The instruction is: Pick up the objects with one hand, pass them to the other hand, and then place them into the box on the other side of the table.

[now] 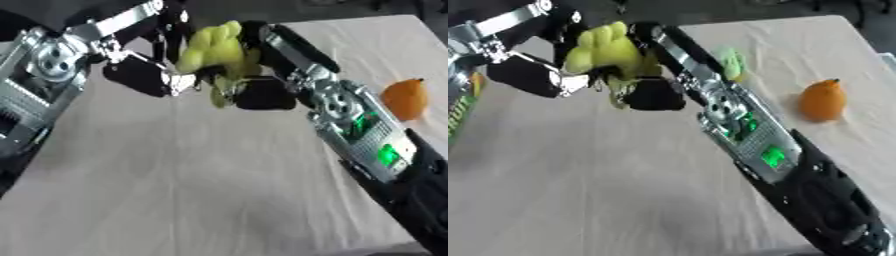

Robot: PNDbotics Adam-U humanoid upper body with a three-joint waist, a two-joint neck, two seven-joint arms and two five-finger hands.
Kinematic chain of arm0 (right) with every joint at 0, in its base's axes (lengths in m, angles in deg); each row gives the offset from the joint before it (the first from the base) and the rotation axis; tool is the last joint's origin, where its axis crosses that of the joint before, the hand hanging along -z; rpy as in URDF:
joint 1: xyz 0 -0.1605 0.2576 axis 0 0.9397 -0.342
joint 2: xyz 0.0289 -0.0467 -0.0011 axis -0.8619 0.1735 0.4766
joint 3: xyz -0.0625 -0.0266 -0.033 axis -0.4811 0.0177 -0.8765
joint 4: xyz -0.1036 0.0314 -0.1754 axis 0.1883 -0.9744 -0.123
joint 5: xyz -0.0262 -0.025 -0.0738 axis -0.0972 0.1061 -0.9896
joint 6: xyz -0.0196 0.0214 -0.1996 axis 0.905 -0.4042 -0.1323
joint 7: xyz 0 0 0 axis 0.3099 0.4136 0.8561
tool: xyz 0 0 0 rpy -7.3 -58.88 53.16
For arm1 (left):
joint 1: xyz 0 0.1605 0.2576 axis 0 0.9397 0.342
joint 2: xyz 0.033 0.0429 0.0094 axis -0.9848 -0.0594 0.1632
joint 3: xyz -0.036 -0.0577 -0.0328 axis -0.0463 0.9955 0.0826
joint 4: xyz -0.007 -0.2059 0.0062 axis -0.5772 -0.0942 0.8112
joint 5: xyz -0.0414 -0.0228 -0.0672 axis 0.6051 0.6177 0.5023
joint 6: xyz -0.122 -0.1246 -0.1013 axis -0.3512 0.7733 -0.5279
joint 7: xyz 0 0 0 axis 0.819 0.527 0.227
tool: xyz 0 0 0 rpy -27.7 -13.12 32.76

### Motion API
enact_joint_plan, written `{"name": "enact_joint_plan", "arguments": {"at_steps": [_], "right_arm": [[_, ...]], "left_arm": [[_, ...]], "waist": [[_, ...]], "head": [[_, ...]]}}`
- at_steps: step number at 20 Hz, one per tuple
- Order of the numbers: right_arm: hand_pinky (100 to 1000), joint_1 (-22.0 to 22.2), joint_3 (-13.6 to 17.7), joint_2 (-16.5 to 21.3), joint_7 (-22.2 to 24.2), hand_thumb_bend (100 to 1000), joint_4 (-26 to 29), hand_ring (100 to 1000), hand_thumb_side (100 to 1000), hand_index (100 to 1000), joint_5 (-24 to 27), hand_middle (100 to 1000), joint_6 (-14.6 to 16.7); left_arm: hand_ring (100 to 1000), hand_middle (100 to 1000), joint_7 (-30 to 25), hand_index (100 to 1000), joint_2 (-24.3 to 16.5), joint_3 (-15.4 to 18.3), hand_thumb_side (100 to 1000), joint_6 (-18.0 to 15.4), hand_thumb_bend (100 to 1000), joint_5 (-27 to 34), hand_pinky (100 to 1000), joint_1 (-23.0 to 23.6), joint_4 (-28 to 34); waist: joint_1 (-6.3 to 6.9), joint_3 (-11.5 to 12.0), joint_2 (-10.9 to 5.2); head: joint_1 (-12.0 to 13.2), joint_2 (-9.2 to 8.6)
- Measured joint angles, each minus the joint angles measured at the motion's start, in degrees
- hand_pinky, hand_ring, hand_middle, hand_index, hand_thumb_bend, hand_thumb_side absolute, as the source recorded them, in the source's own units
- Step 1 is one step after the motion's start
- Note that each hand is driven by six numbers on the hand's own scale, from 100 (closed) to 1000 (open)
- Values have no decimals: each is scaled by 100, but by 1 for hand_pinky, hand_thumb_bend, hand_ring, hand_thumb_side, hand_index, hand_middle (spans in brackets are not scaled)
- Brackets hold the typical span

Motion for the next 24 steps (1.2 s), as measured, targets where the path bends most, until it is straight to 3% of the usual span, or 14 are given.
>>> {"name": "enact_joint_plan", "arguments": {"at_steps": [13,24], "right_arm": [[710,3,22,50,165,438,0,594,100,754,41,551,169],[733,54,41,92,98,491,-1,651,100,818,32,618,238]], "left_arm": [[437,279,60,316,-41,41,100,-56,204,15,356,44,28],[431,273,287,316,-167,212,100,-142,213,66,346,160,150]], "waist": [[-4,-31,0],[-4,-34,1]], "head": [[11,0],[-3,-1]]}}
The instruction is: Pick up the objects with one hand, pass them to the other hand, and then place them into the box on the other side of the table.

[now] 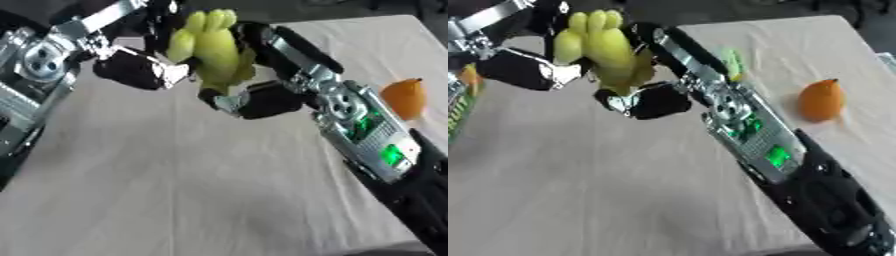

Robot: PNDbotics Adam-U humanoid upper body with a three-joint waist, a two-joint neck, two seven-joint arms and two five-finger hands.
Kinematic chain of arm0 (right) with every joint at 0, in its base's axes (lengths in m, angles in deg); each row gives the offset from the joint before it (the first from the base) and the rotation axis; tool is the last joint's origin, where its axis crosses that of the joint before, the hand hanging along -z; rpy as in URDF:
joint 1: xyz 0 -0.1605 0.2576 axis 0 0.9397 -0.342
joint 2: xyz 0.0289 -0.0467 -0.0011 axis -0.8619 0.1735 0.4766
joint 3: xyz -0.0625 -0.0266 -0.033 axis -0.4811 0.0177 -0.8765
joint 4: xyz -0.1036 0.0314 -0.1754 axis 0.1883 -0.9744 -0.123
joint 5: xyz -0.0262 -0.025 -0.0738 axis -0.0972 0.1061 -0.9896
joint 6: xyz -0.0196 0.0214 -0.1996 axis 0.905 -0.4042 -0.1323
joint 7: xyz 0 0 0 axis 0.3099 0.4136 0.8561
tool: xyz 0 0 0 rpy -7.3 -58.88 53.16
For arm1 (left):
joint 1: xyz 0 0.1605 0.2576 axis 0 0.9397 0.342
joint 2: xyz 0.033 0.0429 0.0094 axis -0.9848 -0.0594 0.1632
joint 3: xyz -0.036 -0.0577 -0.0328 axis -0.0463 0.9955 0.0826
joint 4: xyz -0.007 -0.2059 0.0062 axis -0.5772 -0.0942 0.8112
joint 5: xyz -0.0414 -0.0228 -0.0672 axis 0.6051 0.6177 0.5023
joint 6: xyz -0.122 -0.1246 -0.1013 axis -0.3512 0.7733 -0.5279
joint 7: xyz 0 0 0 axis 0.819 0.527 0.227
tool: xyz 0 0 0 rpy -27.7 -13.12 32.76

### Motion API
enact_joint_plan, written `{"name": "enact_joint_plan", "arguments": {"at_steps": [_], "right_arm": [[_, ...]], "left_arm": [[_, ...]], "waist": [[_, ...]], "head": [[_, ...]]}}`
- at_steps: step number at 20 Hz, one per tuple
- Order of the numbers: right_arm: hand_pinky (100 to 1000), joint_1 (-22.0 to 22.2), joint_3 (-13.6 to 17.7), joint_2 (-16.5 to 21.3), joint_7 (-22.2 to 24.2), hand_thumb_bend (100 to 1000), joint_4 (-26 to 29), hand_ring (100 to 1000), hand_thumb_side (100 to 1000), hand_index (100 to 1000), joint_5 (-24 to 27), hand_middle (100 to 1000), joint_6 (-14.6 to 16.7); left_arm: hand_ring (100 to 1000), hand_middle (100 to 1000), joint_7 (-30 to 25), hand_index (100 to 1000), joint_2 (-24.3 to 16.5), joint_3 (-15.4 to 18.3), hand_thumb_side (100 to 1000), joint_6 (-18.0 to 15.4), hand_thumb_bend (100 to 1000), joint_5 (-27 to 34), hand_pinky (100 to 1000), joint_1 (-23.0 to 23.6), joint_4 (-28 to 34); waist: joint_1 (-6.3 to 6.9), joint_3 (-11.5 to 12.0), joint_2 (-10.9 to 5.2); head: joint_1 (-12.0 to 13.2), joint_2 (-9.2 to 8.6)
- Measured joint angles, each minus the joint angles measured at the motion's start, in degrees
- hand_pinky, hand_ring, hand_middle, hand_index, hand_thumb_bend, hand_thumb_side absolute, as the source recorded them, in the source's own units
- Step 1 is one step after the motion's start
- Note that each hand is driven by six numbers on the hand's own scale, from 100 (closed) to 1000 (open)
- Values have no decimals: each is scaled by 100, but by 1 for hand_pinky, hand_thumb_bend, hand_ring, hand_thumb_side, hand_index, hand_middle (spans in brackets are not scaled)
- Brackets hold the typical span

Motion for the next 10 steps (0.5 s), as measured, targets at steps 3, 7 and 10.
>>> {"name": "enact_joint_plan", "arguments": {"at_steps": [3,7,10], "right_arm": [[737,2,3,0,-24,510,0,659,100,826,-23,632,16],[745,7,33,1,-69,528,0,678,100,836,-51,659,10],[752,27,55,3,-156,543,0,698,105,849,-90,686,-16]], "left_arm": [[430,271,30,316,-32,17,100,-3,213,24,344,21,23],[431,272,92,319,-70,60,100,-13,218,28,343,74,56],[432,274,144,331,-135,113,100,-21,226,28,345,120,89]], "waist": [[-1,0,0],[-2,0,1],[-3,0,2]], "head": [[-3,0],[-4,0],[-4,0]]}}
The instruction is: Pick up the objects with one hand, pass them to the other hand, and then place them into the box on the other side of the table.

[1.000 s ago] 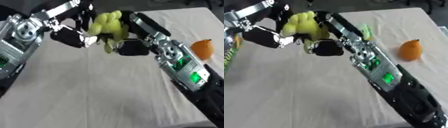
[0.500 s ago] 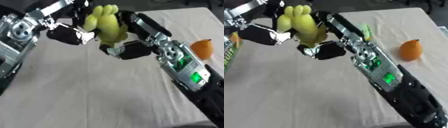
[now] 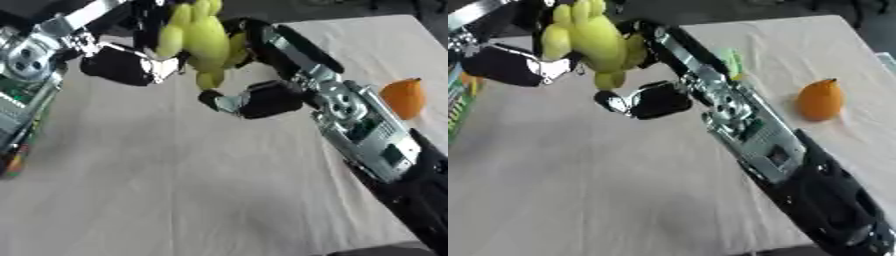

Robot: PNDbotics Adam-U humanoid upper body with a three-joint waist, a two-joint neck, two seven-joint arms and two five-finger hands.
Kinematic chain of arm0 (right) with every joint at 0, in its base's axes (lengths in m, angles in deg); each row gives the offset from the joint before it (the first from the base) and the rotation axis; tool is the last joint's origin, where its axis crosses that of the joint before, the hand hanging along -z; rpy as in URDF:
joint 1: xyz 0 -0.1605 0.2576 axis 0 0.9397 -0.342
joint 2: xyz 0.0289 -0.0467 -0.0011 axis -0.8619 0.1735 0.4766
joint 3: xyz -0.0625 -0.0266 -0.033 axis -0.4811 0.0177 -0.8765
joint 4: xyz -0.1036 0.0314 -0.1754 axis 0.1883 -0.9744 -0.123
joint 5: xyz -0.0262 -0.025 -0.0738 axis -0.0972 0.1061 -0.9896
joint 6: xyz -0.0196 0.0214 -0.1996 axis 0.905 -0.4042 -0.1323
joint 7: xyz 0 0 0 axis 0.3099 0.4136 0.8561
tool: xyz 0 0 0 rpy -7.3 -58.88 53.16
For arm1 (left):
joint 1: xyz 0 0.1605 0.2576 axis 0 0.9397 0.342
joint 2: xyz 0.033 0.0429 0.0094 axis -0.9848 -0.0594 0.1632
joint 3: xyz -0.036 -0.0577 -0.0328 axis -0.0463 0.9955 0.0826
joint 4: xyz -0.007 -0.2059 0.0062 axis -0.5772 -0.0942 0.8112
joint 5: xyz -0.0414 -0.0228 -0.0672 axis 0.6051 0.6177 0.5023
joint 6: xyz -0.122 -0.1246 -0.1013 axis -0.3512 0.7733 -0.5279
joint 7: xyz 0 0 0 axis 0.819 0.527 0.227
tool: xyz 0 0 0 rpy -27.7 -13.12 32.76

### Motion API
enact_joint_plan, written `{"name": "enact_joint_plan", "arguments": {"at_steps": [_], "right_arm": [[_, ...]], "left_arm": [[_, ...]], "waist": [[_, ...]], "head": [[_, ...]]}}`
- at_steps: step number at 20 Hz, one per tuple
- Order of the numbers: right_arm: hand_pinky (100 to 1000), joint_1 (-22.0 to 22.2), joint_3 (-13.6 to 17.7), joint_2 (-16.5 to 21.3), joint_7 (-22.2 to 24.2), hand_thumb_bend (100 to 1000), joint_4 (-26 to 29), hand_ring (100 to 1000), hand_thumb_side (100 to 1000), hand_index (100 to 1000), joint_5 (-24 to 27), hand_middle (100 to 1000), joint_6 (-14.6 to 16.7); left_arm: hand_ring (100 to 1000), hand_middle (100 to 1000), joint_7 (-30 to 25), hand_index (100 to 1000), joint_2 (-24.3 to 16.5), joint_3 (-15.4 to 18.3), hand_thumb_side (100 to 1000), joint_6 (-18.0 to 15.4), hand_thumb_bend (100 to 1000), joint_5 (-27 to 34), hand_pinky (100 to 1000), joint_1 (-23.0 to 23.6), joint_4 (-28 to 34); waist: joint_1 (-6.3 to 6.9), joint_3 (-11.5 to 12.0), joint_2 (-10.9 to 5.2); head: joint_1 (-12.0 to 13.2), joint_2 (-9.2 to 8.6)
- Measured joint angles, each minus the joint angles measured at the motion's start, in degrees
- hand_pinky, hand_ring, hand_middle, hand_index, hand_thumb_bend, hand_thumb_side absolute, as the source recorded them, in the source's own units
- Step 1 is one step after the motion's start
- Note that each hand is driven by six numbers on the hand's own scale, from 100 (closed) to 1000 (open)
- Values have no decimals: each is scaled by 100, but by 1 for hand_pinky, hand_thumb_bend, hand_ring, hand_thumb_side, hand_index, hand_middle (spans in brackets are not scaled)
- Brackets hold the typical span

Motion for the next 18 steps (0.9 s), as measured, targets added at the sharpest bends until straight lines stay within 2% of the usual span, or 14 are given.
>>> {"name": "enact_joint_plan", "arguments": {"at_steps": [10,18], "right_arm": [[749,130,80,108,-334,546,0,698,120,850,-84,693,-199],[748,231,176,203,-535,551,0,698,129,849,-98,696,-218]], "left_arm": [[430,272,180,315,-459,225,100,-16,226,124,342,325,221],[430,271,518,312,-944,590,100,46,228,220,341,722,427]], "waist": [[3,13,5],[4,25,15]], "head": [[-9,0],[283,0]]}}
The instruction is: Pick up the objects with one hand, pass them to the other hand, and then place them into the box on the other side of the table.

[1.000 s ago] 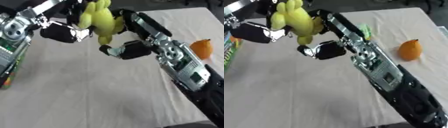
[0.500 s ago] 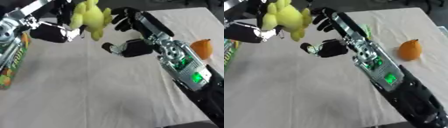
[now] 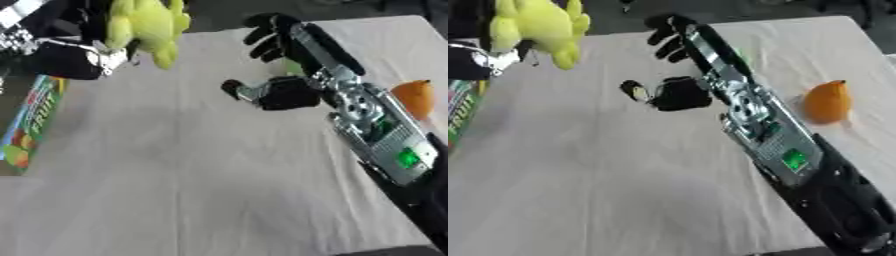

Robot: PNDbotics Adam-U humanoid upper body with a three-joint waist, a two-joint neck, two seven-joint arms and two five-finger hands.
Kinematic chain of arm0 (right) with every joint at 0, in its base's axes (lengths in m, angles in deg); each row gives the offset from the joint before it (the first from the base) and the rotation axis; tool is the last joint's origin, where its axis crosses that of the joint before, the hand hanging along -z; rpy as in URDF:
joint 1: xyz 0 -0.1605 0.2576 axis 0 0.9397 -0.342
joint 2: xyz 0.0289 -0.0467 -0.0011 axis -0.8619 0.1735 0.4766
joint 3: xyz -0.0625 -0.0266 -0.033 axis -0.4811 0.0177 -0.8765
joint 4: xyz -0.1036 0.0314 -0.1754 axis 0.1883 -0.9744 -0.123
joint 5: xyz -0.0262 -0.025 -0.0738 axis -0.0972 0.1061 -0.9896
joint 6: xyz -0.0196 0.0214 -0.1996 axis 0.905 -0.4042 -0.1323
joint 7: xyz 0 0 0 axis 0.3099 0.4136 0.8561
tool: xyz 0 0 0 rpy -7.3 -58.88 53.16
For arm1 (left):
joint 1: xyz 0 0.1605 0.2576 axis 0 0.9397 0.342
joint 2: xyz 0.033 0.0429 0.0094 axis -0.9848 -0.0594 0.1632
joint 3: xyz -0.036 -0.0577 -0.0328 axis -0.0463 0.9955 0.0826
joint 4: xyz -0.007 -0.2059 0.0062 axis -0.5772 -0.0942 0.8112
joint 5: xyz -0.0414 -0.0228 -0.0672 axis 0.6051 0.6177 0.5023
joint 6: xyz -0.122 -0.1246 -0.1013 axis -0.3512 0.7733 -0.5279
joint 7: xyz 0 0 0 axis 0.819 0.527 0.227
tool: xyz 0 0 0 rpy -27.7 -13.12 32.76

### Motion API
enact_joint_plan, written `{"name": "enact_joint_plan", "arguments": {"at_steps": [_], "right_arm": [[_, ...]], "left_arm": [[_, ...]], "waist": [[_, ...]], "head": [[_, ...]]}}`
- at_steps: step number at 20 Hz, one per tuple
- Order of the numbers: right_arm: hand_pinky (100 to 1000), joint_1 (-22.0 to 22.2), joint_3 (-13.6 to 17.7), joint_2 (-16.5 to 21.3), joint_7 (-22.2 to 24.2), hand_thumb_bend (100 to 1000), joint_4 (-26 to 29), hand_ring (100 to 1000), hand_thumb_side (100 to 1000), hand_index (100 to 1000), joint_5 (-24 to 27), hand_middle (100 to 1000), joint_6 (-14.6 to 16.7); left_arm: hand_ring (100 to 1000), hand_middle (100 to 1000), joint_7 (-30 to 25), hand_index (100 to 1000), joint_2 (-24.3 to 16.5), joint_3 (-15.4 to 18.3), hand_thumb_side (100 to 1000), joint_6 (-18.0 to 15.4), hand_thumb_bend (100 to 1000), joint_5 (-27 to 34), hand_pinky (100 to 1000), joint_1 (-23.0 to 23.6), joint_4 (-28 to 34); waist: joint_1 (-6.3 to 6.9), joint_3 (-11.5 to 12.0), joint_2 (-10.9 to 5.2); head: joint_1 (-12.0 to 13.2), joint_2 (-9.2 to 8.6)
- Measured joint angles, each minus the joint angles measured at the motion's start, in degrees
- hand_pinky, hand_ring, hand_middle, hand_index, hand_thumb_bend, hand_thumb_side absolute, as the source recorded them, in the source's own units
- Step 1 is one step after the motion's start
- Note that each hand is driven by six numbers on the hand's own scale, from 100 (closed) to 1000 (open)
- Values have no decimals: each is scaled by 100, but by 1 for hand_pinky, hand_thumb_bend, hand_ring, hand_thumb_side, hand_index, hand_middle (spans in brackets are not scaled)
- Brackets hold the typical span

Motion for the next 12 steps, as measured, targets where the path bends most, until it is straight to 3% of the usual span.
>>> {"name": "enact_joint_plan", "arguments": {"at_steps": [12], "right_arm": [[746,160,207,249,-383,574,0,690,163,838,3,689,-99]], "left_arm": [[432,277,655,318,-878,679,100,56,261,-1,347,929,-111]], "waist": [[3,1,38]], "head": [[568,-52]]}}
